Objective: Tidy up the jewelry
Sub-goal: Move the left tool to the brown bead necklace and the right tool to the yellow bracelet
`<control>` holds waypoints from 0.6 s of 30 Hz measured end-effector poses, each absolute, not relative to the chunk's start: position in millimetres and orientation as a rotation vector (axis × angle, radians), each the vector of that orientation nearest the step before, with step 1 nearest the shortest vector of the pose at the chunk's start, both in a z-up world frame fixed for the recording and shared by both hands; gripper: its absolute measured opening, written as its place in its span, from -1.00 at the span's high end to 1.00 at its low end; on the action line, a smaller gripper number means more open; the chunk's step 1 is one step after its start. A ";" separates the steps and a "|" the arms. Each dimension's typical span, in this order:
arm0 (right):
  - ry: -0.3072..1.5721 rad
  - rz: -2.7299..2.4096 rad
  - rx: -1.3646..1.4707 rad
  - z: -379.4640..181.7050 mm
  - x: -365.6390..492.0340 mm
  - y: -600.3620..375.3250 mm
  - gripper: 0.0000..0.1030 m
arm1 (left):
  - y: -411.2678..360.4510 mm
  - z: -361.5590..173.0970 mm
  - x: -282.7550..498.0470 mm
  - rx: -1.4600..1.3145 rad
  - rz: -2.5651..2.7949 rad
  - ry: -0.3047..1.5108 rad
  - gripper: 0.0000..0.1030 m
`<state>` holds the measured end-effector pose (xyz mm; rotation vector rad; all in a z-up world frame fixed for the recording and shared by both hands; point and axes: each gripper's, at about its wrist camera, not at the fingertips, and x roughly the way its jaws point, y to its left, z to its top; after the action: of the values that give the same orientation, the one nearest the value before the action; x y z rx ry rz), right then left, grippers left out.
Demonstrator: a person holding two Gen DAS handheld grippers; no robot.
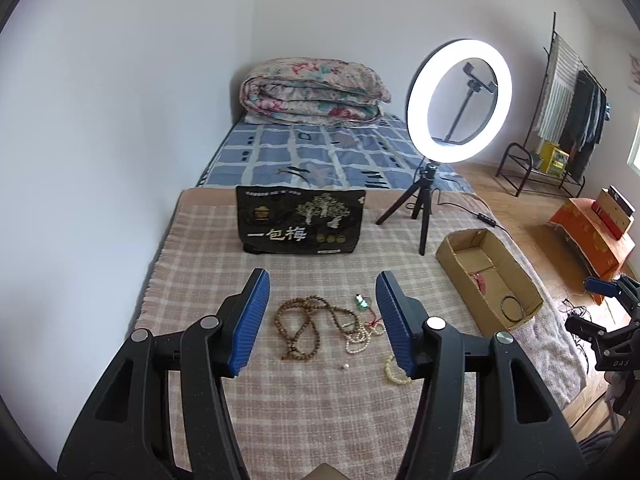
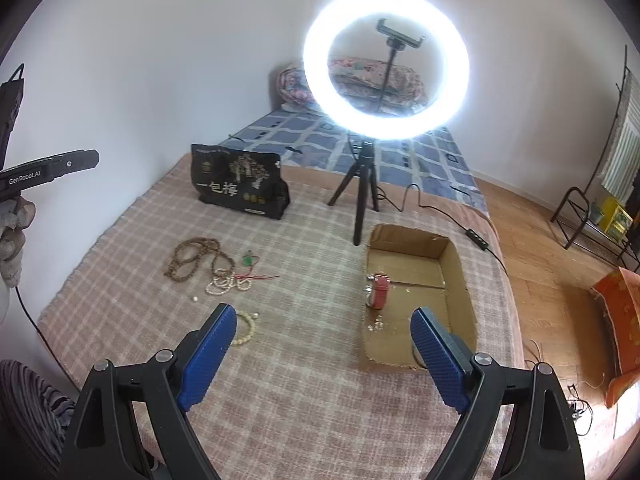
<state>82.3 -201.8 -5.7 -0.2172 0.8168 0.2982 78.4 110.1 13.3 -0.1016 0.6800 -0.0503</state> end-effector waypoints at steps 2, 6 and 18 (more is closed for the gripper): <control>0.819 0.315 -0.229 -8.9 84.5 -195.7 -0.74 | 119.1 7.5 80.1 -0.124 -0.038 0.705 -0.10; 0.828 0.358 -0.254 -21.6 91.0 -187.1 -0.74 | 133.5 -10.2 87.1 -0.177 -0.021 0.759 -0.25; 0.905 0.418 -0.232 -85.5 110.3 -173.9 -0.74 | 166.7 -105.7 135.8 -0.347 -0.023 0.925 -0.34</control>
<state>110.3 -173.9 -85.5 -0.2324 0.9054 0.4184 135.8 166.7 -105.7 -0.3474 0.9250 -0.0234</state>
